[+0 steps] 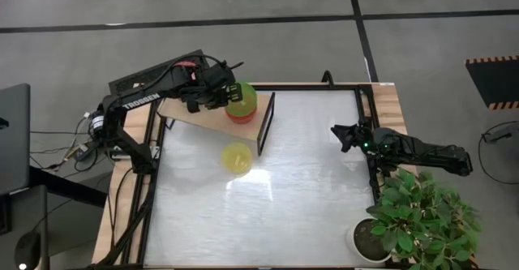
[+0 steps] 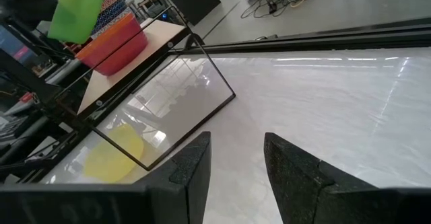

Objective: Place and stack bowls onto a shelf
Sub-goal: Stack the green bowl on top of the orange bowl on the shelf

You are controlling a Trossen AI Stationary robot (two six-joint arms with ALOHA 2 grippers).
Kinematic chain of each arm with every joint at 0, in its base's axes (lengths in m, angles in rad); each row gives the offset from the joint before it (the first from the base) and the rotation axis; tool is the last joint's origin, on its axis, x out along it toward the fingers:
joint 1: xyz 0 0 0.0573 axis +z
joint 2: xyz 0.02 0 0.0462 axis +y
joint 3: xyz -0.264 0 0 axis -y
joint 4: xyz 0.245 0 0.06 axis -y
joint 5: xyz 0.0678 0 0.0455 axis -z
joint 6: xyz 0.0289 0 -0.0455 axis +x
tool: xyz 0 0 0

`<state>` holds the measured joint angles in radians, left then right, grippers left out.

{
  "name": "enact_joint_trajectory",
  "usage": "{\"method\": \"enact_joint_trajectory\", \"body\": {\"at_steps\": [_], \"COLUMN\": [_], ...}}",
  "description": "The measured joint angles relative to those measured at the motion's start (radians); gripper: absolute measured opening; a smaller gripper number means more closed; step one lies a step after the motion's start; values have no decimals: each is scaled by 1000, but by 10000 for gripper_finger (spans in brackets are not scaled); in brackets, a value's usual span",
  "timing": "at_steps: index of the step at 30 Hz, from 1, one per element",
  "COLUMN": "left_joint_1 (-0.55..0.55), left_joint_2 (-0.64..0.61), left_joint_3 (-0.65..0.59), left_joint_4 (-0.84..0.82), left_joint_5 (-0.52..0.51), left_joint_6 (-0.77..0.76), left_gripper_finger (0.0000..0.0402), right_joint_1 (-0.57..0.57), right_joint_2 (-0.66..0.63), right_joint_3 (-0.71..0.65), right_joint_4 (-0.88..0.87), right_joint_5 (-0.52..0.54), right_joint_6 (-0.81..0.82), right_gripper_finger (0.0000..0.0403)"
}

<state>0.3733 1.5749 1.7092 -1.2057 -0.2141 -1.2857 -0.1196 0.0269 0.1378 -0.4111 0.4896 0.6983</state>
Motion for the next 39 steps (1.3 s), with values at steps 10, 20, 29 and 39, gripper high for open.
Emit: {"method": "enact_joint_trajectory", "body": {"at_steps": [10,20,29,39], "left_joint_1": [0,0,0,-20], "left_joint_2": [0,0,-17,-28], "left_joint_3": [0,0,2,2], "left_joint_4": [25,80,76,62], "left_joint_5": [-3,4,79,52], "left_joint_6": [38,59,178,204], "left_gripper_finger": [43,123,147,87], "right_joint_1": [0,0,0,0], "right_joint_2": [0,0,0,0], "right_joint_3": [0,0,0,0], "right_joint_4": [0,0,0,0], "right_joint_5": [0,0,0,-2], "right_joint_6": [-3,-3,-3,-2], "right_gripper_finger": [164,164,164,164]}}
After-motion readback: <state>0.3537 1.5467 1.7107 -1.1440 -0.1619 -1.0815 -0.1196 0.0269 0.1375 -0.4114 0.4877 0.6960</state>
